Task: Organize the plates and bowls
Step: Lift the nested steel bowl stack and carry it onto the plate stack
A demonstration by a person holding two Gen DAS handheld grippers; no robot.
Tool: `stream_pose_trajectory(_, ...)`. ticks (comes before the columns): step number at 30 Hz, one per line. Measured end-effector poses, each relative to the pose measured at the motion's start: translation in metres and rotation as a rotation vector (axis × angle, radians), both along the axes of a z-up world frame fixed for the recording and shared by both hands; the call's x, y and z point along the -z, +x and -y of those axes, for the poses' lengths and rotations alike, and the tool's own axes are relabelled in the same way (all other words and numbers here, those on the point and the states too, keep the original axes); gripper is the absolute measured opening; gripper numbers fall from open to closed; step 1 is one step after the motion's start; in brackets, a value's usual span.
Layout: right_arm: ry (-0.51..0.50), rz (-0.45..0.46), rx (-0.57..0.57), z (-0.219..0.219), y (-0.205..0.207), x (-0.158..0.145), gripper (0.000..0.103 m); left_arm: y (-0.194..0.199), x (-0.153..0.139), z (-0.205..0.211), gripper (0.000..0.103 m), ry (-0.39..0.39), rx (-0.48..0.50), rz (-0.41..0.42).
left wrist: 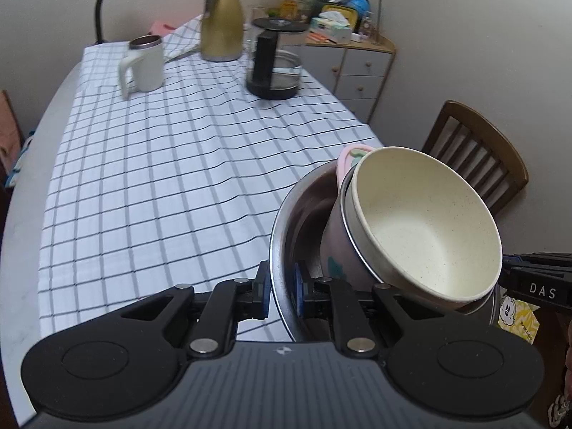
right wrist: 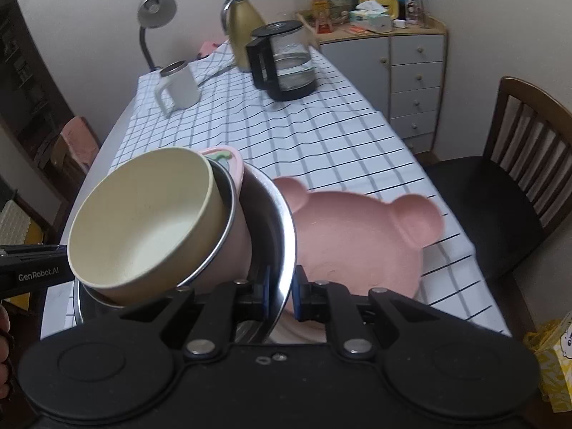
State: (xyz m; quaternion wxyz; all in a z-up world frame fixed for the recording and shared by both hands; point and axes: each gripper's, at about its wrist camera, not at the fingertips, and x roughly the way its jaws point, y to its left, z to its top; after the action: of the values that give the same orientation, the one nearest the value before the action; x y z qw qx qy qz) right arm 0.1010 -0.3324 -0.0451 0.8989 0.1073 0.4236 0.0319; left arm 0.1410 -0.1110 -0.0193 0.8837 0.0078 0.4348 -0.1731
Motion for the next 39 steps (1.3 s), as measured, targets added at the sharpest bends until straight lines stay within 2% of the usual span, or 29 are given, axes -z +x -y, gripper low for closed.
stream_pose_trajectory(7, -0.016, 0.001, 0.057, 0.053, 0.009, -0.002, 0.013, 0.021, 0.005, 0.056, 0.012, 0.008, 0.054, 0.004)
stream_pose_trajectory(14, -0.027, -0.027, 0.079, 0.089, 0.025, 0.01, 0.013, 0.043, 0.023, 0.087, 0.013, 0.012, 0.07, -0.015)
stream_pose_trajectory(24, -0.042, -0.035, 0.061, 0.103, 0.046, 0.037, 0.014, 0.06, 0.048, 0.102, 0.013, 0.04, 0.057, -0.026)
stream_pose_trajectory(39, -0.066, -0.073, 0.04, 0.096, 0.055, 0.067, 0.015, 0.061, 0.077, 0.102, 0.013, 0.069, 0.059, -0.033)
